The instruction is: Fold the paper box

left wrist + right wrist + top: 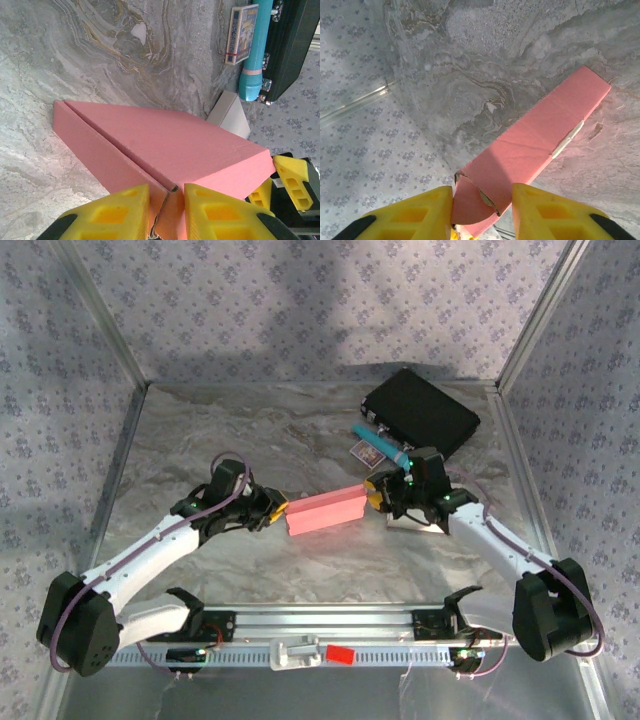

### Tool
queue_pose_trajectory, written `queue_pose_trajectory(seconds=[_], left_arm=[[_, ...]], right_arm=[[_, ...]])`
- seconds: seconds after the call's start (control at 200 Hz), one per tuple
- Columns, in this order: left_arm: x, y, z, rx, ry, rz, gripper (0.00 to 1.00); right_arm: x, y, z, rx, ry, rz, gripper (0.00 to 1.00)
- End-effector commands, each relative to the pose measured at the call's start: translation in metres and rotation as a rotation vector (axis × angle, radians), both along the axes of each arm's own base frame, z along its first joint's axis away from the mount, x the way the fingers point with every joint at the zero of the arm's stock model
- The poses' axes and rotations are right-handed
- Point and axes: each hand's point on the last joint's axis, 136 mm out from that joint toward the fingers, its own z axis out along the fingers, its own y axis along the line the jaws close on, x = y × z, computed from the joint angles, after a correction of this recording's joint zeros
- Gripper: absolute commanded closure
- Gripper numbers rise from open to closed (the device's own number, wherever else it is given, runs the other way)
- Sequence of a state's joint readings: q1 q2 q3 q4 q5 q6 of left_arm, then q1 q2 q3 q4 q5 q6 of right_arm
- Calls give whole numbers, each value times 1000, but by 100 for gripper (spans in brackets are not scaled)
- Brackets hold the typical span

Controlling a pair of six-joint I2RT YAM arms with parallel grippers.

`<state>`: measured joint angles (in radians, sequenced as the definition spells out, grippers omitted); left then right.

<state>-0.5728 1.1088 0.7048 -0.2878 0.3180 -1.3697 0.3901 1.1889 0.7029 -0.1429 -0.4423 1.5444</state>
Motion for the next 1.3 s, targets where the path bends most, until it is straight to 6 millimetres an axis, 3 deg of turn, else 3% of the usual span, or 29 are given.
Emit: queue_pose_trajectory(seconds=[0.0,0.435,0.85,1.074,1.294], left_arm=[[-5,5,-9,52,25,-1,76],[-5,6,-8,53,26,2,77],[-5,6,-9,54,25,2,77],[-8,6,-12,58,30,-1,76],[-8,8,-13,60,30,7,76]], right_arm=[[-2,-1,-1,-2,0,-21,68],[-16,-4,-12,-108,3,70,69],[-33,-11,-37,-192,37,123,75],[-38,-14,-47,-224,47,144,73],[-36,-11,-44,-306,-3,229,74]])
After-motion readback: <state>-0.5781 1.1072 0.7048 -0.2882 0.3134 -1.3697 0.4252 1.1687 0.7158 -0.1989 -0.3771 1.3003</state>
